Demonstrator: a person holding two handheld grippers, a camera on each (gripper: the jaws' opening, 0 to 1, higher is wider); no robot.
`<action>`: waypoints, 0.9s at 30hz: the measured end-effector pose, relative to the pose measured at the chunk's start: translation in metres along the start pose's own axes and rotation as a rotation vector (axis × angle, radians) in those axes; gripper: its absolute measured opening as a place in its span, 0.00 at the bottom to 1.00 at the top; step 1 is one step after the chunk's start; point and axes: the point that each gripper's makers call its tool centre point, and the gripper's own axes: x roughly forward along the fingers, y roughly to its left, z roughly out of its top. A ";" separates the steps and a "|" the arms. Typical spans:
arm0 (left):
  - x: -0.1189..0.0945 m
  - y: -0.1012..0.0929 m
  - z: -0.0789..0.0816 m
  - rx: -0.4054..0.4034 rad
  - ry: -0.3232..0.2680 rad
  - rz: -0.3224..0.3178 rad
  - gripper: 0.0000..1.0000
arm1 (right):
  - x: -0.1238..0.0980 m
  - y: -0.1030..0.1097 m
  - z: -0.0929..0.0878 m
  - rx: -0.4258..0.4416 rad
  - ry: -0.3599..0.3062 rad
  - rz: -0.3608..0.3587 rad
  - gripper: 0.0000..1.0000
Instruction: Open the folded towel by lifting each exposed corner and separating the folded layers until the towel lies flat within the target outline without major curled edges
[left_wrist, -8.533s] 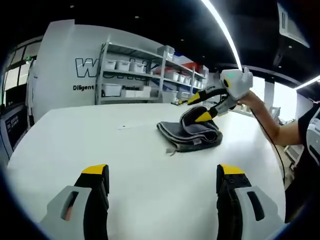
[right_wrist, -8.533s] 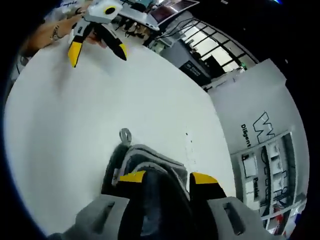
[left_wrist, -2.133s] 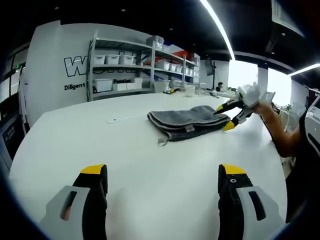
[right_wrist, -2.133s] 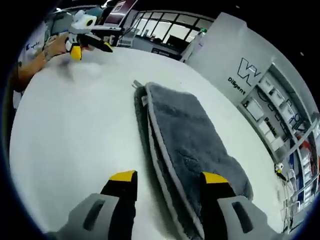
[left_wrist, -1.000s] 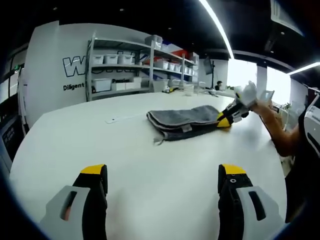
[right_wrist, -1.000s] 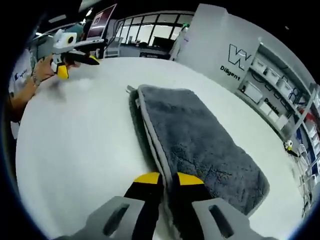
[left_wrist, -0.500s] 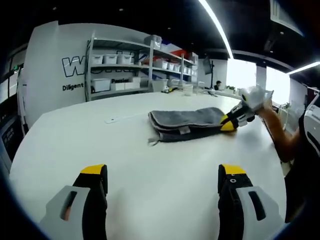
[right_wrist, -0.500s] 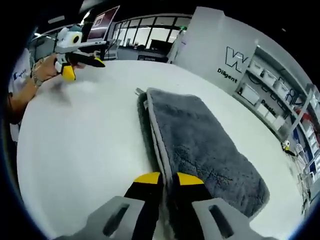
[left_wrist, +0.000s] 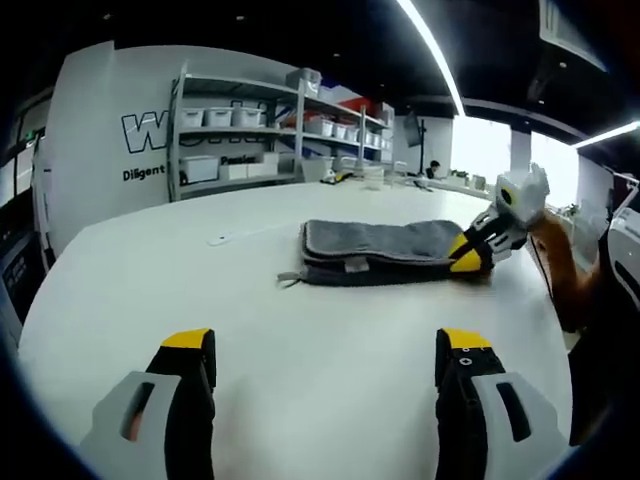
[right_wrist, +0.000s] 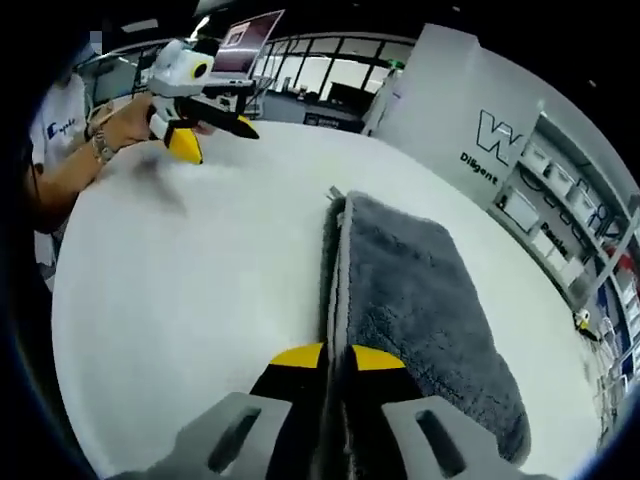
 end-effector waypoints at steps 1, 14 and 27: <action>0.000 0.000 0.000 0.002 0.000 0.000 0.89 | 0.000 0.003 0.002 -0.002 -0.003 0.005 0.05; -0.003 0.000 0.001 0.007 -0.004 -0.003 0.89 | 0.005 0.025 0.020 -0.024 -0.035 0.059 0.03; -0.004 -0.002 0.005 0.013 -0.012 -0.011 0.89 | 0.015 0.051 0.041 -0.060 -0.064 0.097 0.03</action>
